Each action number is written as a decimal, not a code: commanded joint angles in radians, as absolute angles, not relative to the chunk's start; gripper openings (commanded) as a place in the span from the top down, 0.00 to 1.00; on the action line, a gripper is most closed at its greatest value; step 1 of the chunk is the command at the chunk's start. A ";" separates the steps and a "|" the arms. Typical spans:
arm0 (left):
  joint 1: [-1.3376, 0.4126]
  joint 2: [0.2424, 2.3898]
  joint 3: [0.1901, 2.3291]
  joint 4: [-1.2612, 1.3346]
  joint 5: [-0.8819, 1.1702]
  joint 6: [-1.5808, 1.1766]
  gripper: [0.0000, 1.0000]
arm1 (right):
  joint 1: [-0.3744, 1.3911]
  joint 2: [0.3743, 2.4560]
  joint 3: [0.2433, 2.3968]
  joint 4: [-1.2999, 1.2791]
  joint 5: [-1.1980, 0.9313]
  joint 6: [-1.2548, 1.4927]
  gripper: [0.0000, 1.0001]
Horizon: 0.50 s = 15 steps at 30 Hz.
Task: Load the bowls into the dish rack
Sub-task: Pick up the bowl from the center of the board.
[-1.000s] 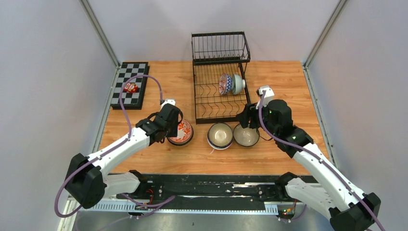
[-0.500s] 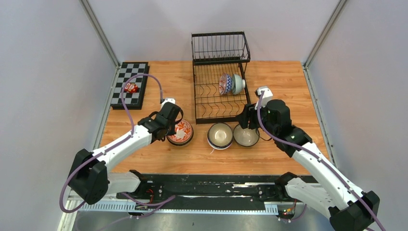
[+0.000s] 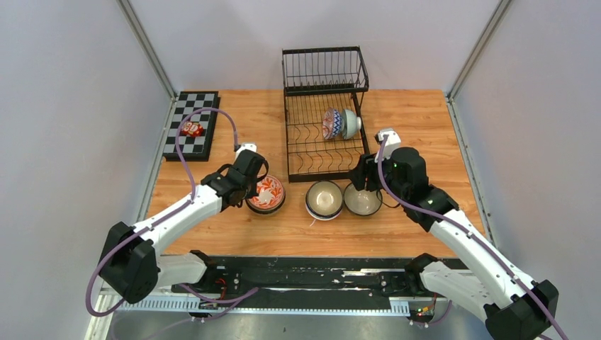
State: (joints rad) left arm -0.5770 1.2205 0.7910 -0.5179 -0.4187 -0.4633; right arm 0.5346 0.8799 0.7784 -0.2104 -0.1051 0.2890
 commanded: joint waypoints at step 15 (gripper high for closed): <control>-0.568 1.038 0.868 -0.530 -0.370 -0.442 1.00 | 0.562 0.818 0.821 -0.223 -0.178 0.316 0.45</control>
